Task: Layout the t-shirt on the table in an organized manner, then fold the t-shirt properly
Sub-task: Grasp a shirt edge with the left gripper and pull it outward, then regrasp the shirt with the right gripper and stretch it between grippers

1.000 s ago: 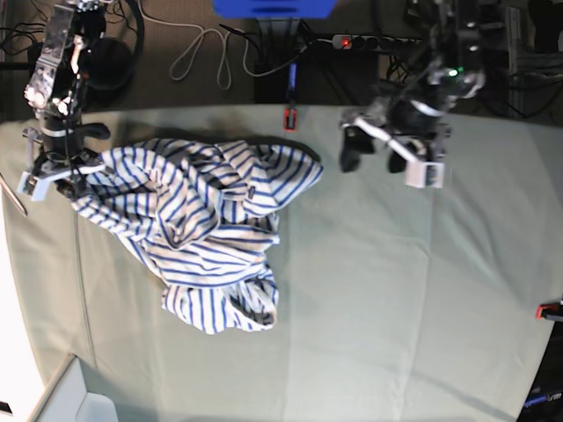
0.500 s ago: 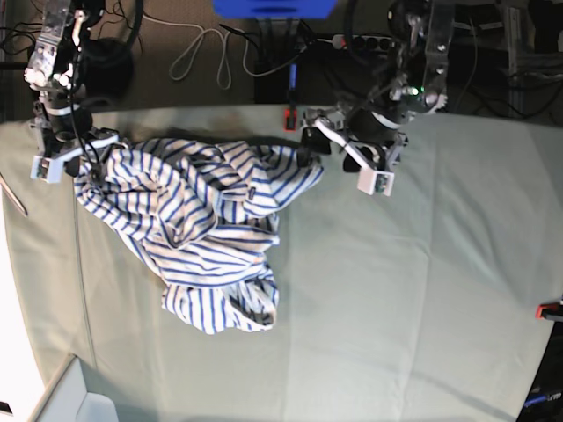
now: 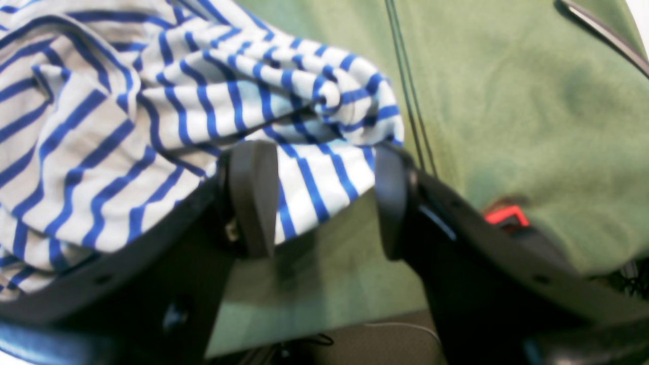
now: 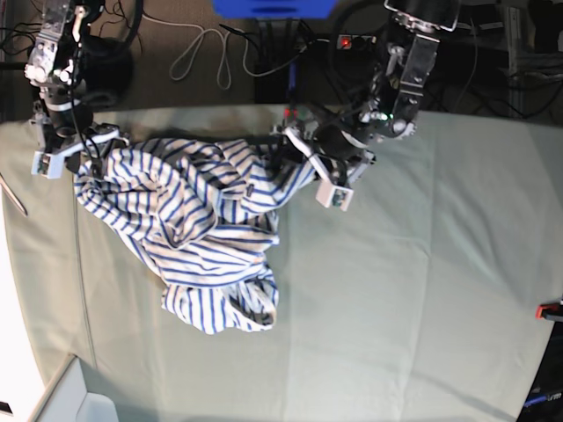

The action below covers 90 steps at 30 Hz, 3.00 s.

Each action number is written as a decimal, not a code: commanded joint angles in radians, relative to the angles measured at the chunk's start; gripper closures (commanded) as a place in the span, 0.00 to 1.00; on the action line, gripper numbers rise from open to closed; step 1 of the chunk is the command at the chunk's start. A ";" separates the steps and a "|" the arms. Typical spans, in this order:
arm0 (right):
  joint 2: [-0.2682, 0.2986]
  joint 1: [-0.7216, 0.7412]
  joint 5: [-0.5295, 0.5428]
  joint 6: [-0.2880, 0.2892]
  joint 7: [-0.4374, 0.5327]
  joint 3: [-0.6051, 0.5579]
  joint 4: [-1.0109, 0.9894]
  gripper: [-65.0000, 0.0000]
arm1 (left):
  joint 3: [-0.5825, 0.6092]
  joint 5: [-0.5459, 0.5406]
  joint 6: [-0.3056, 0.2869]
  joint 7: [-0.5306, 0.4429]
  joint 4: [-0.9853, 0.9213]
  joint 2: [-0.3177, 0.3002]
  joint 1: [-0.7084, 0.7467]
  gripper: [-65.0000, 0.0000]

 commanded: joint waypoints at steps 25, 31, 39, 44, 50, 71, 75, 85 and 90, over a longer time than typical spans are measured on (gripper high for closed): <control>0.010 0.067 0.004 0.018 0.026 -0.297 0.054 0.46 | -0.687 -0.022 -0.017 -0.023 0.216 -0.147 0.117 1.00; 0.010 0.163 0.002 0.018 0.026 -0.516 0.074 0.34 | -0.693 -0.013 -0.017 -0.017 0.216 -0.114 0.129 1.00; 0.004 0.343 0.002 0.012 0.026 -0.746 -0.089 0.34 | -0.687 -0.011 -0.017 -0.020 0.216 -0.104 0.150 1.00; 0.004 0.386 0.002 0.012 0.029 -0.787 -0.190 0.34 | -0.693 -0.011 -0.017 -0.017 0.216 -0.104 0.150 1.00; 0.002 0.403 0.002 0.013 0.034 -0.789 -0.264 0.36 | -0.687 -0.014 -0.017 -0.019 0.195 -0.103 0.150 1.00; 0.002 0.274 0.010 0.018 0.034 -0.206 0.129 1.00 | -0.767 -0.023 -0.018 -0.023 0.138 -0.103 0.115 1.00; -0.044 0.219 0.010 0.018 0.035 -0.022 0.138 1.00 | -0.785 -0.023 -0.018 -0.023 0.206 -0.097 0.121 1.00; -0.085 0.151 0.010 0.095 0.035 0.237 -0.021 1.00 | -0.847 -0.023 -0.018 -0.023 0.255 -0.042 0.112 1.00; -0.157 0.119 0.010 0.231 0.035 0.374 -0.030 1.00 | -0.899 -0.023 -0.018 -0.023 0.255 -0.019 0.117 1.00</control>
